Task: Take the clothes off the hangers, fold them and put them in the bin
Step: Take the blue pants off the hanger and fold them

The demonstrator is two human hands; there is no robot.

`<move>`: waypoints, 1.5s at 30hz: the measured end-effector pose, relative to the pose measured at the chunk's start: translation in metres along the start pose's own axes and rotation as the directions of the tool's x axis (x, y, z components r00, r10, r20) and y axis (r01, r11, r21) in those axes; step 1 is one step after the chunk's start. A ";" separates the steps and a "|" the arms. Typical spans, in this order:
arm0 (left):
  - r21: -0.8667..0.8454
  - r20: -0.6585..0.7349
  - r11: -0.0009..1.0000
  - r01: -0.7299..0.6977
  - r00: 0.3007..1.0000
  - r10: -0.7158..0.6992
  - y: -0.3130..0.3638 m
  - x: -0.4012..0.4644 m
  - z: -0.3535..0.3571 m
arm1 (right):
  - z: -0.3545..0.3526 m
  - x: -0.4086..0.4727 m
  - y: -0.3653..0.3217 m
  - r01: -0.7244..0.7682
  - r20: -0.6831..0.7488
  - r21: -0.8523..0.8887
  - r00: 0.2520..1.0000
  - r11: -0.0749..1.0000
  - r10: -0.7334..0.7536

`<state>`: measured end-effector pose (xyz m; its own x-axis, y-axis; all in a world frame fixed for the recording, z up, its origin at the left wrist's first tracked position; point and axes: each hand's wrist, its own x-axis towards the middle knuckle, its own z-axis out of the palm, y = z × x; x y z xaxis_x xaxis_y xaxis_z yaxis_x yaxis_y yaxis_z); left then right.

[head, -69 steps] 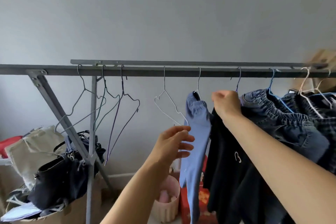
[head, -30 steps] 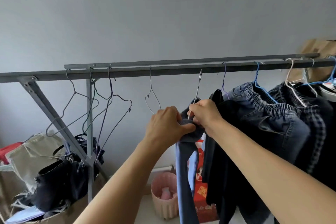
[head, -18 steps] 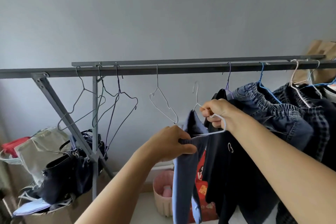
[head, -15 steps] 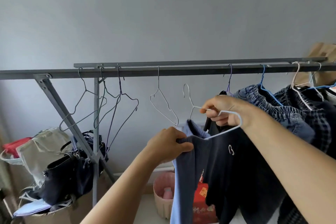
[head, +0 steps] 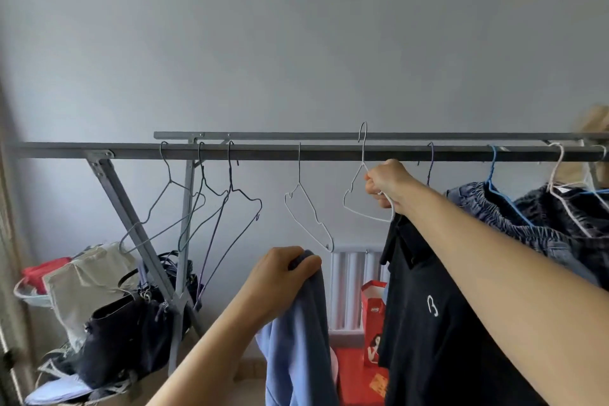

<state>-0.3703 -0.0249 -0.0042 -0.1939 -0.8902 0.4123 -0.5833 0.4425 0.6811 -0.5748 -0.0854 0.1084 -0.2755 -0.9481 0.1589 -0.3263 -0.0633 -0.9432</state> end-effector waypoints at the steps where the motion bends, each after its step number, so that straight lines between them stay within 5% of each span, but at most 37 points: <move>1: -0.016 -0.009 1.000 -0.004 1.000 0.003 0.000 -0.001 -0.005 | 0.004 0.004 0.002 -0.012 -0.009 -0.020 1.000 1.000 0.012; 10: -0.435 0.113 0.894 0.103 0.992 -0.060 0.001 -0.004 -0.049 | 0.014 0.014 0.029 -0.063 -0.052 -0.271 0.997 0.961 0.051; 12: -0.436 0.134 0.887 0.153 0.985 -0.104 0.001 -0.004 -0.055 | 0.008 0.006 0.027 -0.011 -0.119 -0.606 0.990 0.796 -0.077; 14: -0.444 0.170 0.874 0.197 0.976 -0.133 -0.003 -0.001 -0.060 | 0.009 -0.017 0.017 0.163 -0.118 -0.745 0.922 0.647 -0.369; 17: -0.475 0.218 0.853 0.217 0.968 -0.125 -0.003 0.004 -0.066 | 0.030 -0.068 -0.003 0.614 0.166 -0.465 0.768 0.638 -0.619; 19: -0.501 0.217 0.840 0.207 0.970 -0.110 0.002 0.007 -0.069 | 0.046 -0.094 -0.010 0.749 0.482 -0.330 0.657 0.575 -0.580; 21: -0.490 0.248 0.845 0.216 0.963 -0.103 0.003 0.006 -0.075 | 0.055 -0.106 -0.011 0.827 0.624 -0.382 0.560 0.413 -0.545; 25: -0.493 0.333 0.825 0.276 0.936 -0.114 -0.004 0.002 -0.085 | 0.058 -0.114 -0.022 0.821 0.677 -0.527 0.561 0.219 -0.476; 29: -0.528 0.357 0.803 0.276 0.930 -0.086 -0.001 -0.002 -0.089 | 0.077 -0.116 -0.027 0.761 0.738 -0.640 0.571 -0.106 -0.359; 31: -0.407 0.372 0.884 0.230 0.926 -0.070 -0.002 -0.006 -0.091 | 0.078 -0.110 -0.031 0.763 0.725 -0.645 0.594 -0.041 -0.349; 33: -0.077 0.438 0.989 0.127 0.895 -0.081 -0.010 -0.011 -0.096 | 0.070 -0.099 -0.036 0.783 0.710 -0.610 0.608 0.120 -0.356; 36: 0.305 0.481 0.948 -0.086 0.874 -0.075 -0.036 -0.017 -0.113 | 0.050 -0.083 -0.035 0.760 0.677 -0.568 0.650 0.317 -0.344; 42: 0.453 0.238 0.844 -0.287 0.951 0.196 -0.048 -0.007 -0.150 | 0.040 -0.074 -0.011 0.709 0.663 -0.552 0.692 0.438 -0.285; 45: 0.538 0.096 0.814 -0.218 0.976 0.198 -0.043 -0.006 -0.150 | 0.047 -0.073 -0.002 0.727 0.615 -0.465 0.676 0.506 -0.405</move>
<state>-0.2261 -0.0224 0.0549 -0.3800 -0.7913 0.4790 -0.8573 0.4957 0.1389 -0.5117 -0.0304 0.0847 0.5025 -0.8070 0.3102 -0.7854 -0.5761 -0.2263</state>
